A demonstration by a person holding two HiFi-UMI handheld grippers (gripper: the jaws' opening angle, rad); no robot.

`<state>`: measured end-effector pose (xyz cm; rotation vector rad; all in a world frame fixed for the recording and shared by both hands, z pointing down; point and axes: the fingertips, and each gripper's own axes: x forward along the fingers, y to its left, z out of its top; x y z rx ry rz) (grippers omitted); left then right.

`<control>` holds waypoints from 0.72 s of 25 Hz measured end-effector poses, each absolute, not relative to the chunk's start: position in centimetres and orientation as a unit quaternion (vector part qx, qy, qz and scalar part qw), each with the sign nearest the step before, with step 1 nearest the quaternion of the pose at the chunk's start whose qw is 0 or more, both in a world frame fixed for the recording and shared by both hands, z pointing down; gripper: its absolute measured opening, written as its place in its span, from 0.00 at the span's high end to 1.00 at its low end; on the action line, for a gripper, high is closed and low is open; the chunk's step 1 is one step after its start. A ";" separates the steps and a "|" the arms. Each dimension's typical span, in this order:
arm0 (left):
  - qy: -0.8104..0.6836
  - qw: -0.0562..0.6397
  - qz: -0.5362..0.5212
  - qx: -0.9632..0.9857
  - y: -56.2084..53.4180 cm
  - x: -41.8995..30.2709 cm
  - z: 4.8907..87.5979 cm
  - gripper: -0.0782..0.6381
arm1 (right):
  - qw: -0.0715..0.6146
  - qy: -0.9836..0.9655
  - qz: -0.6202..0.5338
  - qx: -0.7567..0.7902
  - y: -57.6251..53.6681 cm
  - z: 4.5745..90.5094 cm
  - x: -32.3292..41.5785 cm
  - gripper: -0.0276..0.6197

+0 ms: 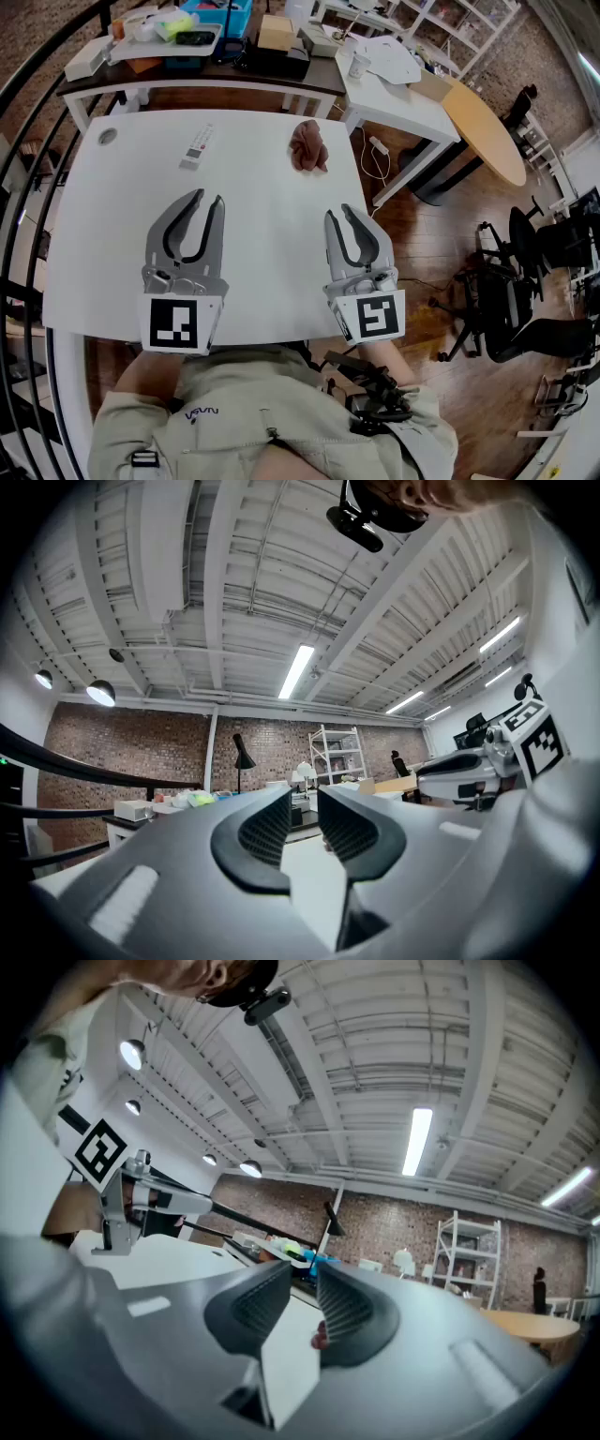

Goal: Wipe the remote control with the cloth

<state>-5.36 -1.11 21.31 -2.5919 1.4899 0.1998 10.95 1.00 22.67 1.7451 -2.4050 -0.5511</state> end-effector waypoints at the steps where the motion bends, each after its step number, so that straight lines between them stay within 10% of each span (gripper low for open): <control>1: 0.493 0.078 0.068 -0.864 -1.4 -5.4 20.7 0.79 | 0.057 -0.794 -0.189 0.575 0.8 22.1 10.9 0.83; 18: 0.483 0.136 0.034 -0.864 -11.1 -6.5 14.3 0.62 | 0.061 -0.810 -0.249 0.528 -8.6 12.8 10.2 0.59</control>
